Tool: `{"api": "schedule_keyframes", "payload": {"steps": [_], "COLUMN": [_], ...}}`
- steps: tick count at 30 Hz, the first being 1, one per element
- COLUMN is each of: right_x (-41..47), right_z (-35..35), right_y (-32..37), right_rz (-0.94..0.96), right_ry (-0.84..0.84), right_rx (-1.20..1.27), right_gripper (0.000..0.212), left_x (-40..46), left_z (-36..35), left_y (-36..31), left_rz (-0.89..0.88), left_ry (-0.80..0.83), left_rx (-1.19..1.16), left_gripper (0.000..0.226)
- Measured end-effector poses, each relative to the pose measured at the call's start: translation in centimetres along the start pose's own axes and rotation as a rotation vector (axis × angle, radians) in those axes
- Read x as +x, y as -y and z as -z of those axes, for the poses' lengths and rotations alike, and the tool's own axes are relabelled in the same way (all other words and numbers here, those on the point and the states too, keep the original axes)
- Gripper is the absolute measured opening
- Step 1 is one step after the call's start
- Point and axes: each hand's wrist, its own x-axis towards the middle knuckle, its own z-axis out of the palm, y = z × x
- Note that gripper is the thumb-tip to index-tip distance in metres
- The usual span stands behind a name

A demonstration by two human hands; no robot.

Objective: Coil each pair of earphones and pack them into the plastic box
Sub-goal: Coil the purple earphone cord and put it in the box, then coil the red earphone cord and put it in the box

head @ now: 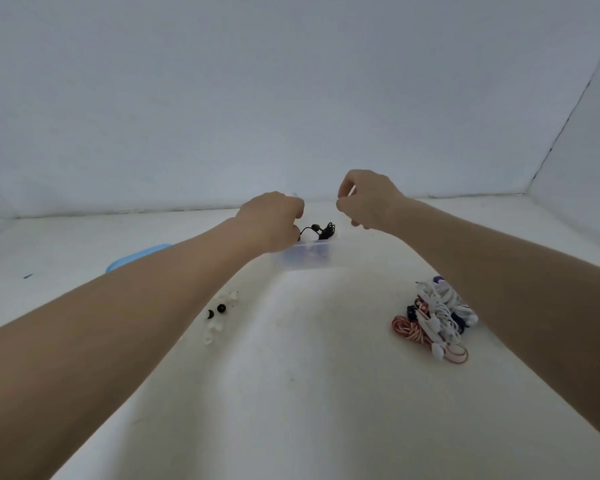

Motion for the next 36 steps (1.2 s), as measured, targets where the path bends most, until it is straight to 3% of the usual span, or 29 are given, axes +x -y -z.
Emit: {"api": "schedule_keyframes", "payload": {"steps": [2,6,8,10,12,14,20,26,30,36], "right_x": [-1.5,-5.7,-7.7,-9.4,-11.3,-12.5,-14.4,-14.7,-14.7,-15.1], "right_z": [1.7,4.8,5.5,5.3,5.0,4.4,4.2,4.5,4.7,5.0], "right_y": [-0.4,-0.9,-1.5,-2.4,-3.4,-4.4,-5.6,-5.5,-5.2,-3.8], "right_rz": [-0.022,-0.096,-0.147,-0.185,-0.202,-0.203,-0.160,-0.161,-0.154,-0.071], "right_ry": [0.043,0.368,0.481,0.519,0.512,0.476,0.358,0.332,0.324,0.290], "right_rx": [-0.061,-0.329,-0.435,-0.502,-0.547,-0.543,-0.399,-0.360,-0.332,-0.371], "right_gripper": [0.009,0.014,0.016,0.020,0.025,0.029,0.022,0.029,0.030,0.034], "left_x": [-0.9,-3.9,-5.4,-6.9,-8.3,-9.2,-10.1,-10.2,-10.1,-10.9], "left_z": [0.3,0.5,0.1,-0.7,-2.1,-3.7,-6.2,-6.8,-6.6,-5.3], "left_y": [-1.2,-4.7,-6.7,-8.6,-10.4,-11.7,-13.0,-13.3,-12.8,-11.8], "left_rz": [-0.060,-0.237,-0.306,-0.361,-0.404,-0.419,-0.355,-0.312,-0.315,-0.273], "left_ry": [-0.038,-0.171,-0.136,0.005,0.151,0.190,0.036,-0.027,-0.001,0.043], "left_rx": [-0.026,-0.138,-0.198,-0.264,-0.293,-0.309,-0.426,-0.462,-0.427,-0.470], "left_gripper": [0.036,0.019,0.015,0.020,0.030,0.034,0.029,0.017,0.005,0.012]}}
